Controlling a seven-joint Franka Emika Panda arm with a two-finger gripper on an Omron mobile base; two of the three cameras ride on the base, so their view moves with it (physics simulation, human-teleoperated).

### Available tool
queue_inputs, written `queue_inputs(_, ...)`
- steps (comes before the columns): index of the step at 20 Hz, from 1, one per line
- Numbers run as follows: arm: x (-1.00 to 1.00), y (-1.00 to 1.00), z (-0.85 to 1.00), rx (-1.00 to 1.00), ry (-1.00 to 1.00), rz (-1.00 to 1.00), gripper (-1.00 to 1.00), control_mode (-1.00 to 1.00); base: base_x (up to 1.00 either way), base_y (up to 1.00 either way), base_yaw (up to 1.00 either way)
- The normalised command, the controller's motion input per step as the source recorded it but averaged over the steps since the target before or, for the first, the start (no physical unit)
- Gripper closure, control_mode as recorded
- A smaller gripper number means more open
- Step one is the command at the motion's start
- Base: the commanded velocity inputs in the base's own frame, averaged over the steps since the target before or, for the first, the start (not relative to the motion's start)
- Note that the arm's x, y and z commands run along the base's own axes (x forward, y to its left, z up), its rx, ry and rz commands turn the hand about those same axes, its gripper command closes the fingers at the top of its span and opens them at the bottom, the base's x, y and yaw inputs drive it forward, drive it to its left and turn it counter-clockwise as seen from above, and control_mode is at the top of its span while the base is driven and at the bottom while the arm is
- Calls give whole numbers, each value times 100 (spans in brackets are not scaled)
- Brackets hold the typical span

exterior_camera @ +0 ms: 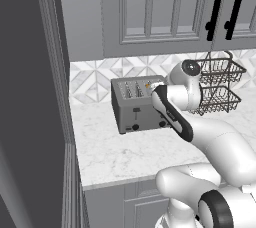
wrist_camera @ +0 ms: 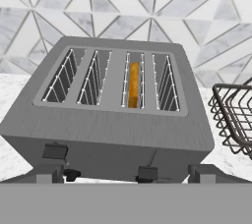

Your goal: Start the toaster. Once the lever pops up, take the bread to the plate on the dining counter.

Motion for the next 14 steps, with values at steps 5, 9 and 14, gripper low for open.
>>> queue_inputs(5, 0, 0, 0, 0, 0, 0, -100, -100, 0, 0, 0)
queue_inputs(9, 0, 0, 0, 0, 0, 0, -100, -100, 0, 0, 0)
queue_inputs(14, 0, 0, 0, 0, 0, 0, -100, -100, 0, 0, 0)
